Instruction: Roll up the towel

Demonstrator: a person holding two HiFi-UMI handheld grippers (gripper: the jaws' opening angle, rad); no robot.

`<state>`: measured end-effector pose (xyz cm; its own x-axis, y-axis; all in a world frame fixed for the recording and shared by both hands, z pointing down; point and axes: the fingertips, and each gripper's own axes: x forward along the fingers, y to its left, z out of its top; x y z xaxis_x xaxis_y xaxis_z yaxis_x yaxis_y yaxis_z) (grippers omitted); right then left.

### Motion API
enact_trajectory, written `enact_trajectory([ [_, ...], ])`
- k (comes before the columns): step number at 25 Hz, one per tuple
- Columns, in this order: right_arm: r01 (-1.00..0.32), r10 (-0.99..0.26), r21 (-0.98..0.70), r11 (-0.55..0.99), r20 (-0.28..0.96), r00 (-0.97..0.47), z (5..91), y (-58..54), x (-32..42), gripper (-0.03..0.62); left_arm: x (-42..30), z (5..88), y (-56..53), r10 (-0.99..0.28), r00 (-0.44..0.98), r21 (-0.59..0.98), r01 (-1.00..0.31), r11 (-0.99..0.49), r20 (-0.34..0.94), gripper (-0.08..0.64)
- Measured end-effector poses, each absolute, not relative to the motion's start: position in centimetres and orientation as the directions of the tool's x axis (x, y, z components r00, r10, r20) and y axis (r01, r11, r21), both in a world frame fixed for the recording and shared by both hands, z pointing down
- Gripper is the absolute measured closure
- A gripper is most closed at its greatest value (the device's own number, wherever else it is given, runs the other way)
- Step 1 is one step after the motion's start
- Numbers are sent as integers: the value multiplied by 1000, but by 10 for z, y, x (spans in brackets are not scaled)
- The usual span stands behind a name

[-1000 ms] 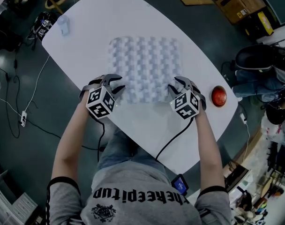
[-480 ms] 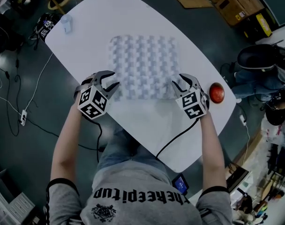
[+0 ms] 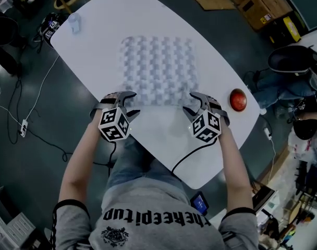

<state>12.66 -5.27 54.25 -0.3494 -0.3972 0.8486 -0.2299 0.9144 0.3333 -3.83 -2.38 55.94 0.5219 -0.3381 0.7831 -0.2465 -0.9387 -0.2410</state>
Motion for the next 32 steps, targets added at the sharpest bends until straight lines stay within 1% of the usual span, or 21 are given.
enact_trajectory([
  [3,-181,-399,358,916,863,-311,556,-52,130,363,-40,568,-26,-350,494,-256,-250,-934,796,301],
  [10,-115,-417,401,909,878,-234,577,-72,135,362,-43,581,-42,-360,447,-265,-261,-928,819,301],
  [16,-110,-423,408,906,881,-214,589,-90,132,362,-49,593,-55,-356,423,-264,-261,-928,833,301],
  [20,-112,-406,390,914,888,-216,591,-94,131,364,-50,593,-58,-342,445,-239,-272,-932,828,301],
  [21,-116,-394,377,919,893,-215,592,-94,131,372,-51,593,-58,-340,452,-233,-277,-932,825,301],
  [22,-118,-383,366,923,899,-213,593,-94,131,393,-51,594,-58,-337,457,-226,-281,-933,823,302],
  [23,-115,-375,358,927,903,-209,595,-94,131,438,-51,595,-58,-333,460,-219,-284,-934,823,307],
  [25,-112,-363,346,931,909,-204,598,-93,131,491,-51,596,-58,-329,453,-211,-291,-933,829,325],
  [26,-118,-357,339,933,912,-204,598,-92,131,506,-51,596,-60,-333,445,-215,-295,-931,831,353],
  [27,-126,-351,331,935,913,-206,597,-92,130,515,-52,596,-61,-337,437,-220,-296,-929,834,393],
  [32,-158,-326,296,942,917,-229,590,-84,131,522,-53,590,-55,-341,431,-229,-291,-929,835,424],
])
